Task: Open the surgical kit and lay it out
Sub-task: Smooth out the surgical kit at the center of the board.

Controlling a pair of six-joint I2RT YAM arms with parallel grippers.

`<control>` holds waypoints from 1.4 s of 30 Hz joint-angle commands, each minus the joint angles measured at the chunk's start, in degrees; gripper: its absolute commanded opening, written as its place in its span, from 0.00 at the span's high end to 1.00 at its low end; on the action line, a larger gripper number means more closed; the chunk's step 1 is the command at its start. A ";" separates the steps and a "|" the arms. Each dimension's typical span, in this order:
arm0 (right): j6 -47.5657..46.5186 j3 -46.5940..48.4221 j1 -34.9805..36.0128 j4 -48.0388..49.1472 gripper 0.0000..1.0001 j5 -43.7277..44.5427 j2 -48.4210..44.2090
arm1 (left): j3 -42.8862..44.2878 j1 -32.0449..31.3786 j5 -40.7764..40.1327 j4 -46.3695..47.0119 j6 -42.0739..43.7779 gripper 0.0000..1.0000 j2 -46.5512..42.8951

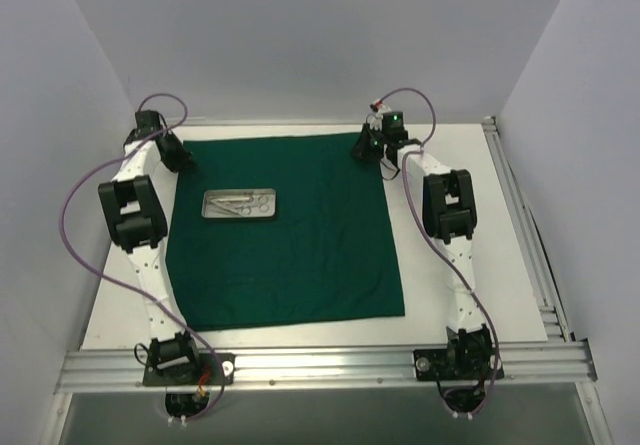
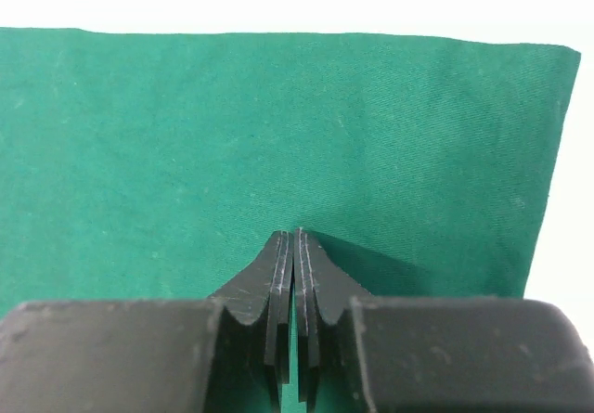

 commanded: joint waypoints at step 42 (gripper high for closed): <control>-13.19 5.70 8.75 -23.08 0.52 32.32 -19.69 | -0.19 -1.22 -5.56 -9.65 0.39 0.62 -24.78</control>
